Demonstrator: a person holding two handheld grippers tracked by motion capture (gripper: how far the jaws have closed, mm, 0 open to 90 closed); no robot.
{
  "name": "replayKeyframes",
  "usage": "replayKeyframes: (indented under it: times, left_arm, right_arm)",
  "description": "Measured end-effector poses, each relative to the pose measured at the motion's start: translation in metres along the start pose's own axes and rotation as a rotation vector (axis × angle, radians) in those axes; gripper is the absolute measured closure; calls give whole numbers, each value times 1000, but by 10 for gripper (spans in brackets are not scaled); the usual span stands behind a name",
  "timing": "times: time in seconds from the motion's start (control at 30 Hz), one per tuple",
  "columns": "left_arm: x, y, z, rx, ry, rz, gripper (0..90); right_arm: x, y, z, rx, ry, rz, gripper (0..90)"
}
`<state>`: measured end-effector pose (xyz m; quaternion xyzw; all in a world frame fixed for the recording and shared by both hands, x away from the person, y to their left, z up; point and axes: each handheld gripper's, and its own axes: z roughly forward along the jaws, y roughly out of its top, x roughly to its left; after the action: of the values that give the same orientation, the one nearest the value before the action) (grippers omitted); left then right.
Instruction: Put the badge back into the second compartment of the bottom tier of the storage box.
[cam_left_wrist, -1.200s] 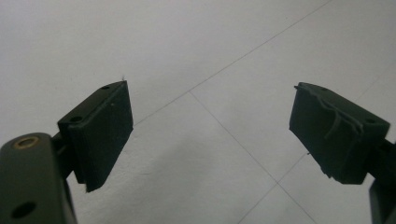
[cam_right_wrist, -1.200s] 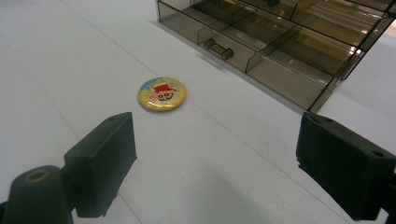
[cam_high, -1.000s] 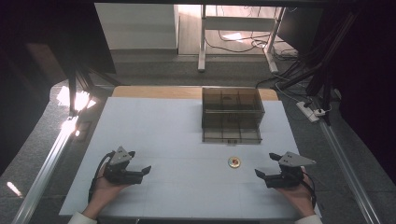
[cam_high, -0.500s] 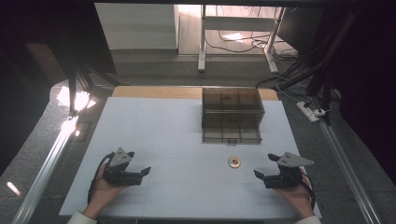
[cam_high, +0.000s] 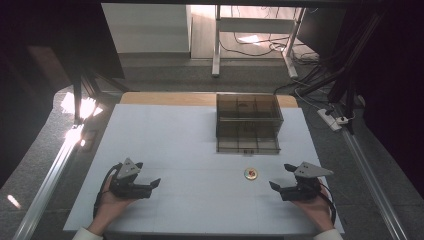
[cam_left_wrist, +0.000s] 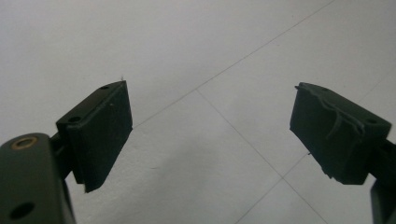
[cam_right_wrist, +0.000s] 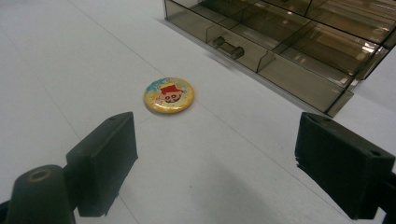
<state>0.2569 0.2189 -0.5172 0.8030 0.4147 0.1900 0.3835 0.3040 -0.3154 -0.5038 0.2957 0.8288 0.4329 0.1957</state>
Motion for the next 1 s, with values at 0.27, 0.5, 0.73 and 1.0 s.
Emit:
replayKeyframes:
  times: [0.27, 0.5, 0.73, 1.0]
  left_arm:
    - [-1, 1, -2, -8, -2, 3, 133]
    - [1, 2, -2, -11, -3, -6, 133]
    - [1, 2, -3, -9, -8, -2, 134]
    - [2, 2, -3, -8, -12, -15, 135]
  right_arm:
    - [1, 1, 0, -7, -3, 1, 132]
    - [3, 4, 1, -7, 2, -4, 132]
    - [5, 11, 1, -4, 1, -7, 132]
    - [6, 25, 1, 12, 2, -1, 132]
